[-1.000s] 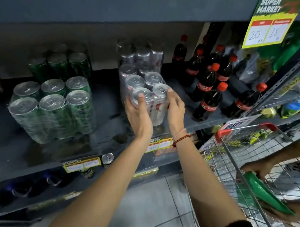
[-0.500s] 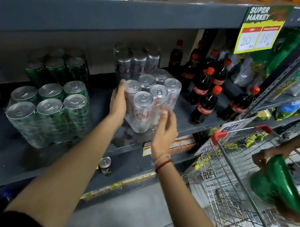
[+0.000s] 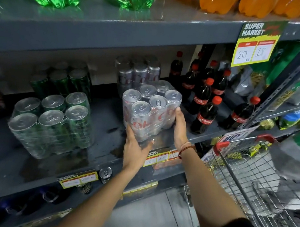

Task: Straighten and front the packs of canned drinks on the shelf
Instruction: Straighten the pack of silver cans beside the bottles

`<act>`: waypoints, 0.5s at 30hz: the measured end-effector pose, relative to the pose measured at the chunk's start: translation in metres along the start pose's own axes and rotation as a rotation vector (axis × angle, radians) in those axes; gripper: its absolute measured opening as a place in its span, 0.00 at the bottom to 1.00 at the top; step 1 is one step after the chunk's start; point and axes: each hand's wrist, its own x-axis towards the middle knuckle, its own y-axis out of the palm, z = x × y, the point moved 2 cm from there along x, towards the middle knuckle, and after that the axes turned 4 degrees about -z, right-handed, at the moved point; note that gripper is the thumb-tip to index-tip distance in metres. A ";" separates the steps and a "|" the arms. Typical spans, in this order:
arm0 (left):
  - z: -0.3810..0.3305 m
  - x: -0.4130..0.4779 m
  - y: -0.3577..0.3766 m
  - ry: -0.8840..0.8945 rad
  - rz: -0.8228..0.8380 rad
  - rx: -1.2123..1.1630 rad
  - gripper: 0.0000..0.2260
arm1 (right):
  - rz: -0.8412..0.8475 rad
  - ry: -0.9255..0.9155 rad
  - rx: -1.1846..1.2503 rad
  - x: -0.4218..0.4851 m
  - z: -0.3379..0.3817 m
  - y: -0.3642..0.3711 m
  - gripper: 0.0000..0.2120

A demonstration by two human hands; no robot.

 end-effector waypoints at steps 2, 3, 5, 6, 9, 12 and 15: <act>0.001 0.013 -0.006 0.000 -0.006 -0.001 0.46 | -0.075 -0.021 -0.028 -0.006 -0.010 -0.003 0.34; 0.003 0.021 -0.009 -0.001 0.000 0.008 0.45 | -0.099 -0.049 -0.043 -0.013 -0.009 -0.003 0.32; 0.006 0.031 -0.016 0.010 0.025 0.032 0.44 | -0.087 -0.105 -0.050 -0.025 -0.006 -0.005 0.27; 0.008 0.034 -0.019 0.025 0.037 0.048 0.43 | -0.065 -0.120 -0.035 -0.025 -0.007 -0.008 0.26; 0.016 0.035 -0.024 0.070 0.051 0.173 0.41 | 0.056 -0.115 -0.043 -0.016 -0.010 -0.019 0.30; 0.018 0.036 -0.023 0.087 0.064 0.251 0.41 | 0.190 -0.133 -0.212 -0.007 -0.016 -0.026 0.38; 0.019 0.035 -0.020 0.098 0.035 0.234 0.40 | 0.211 -0.139 -0.326 0.000 -0.018 -0.027 0.39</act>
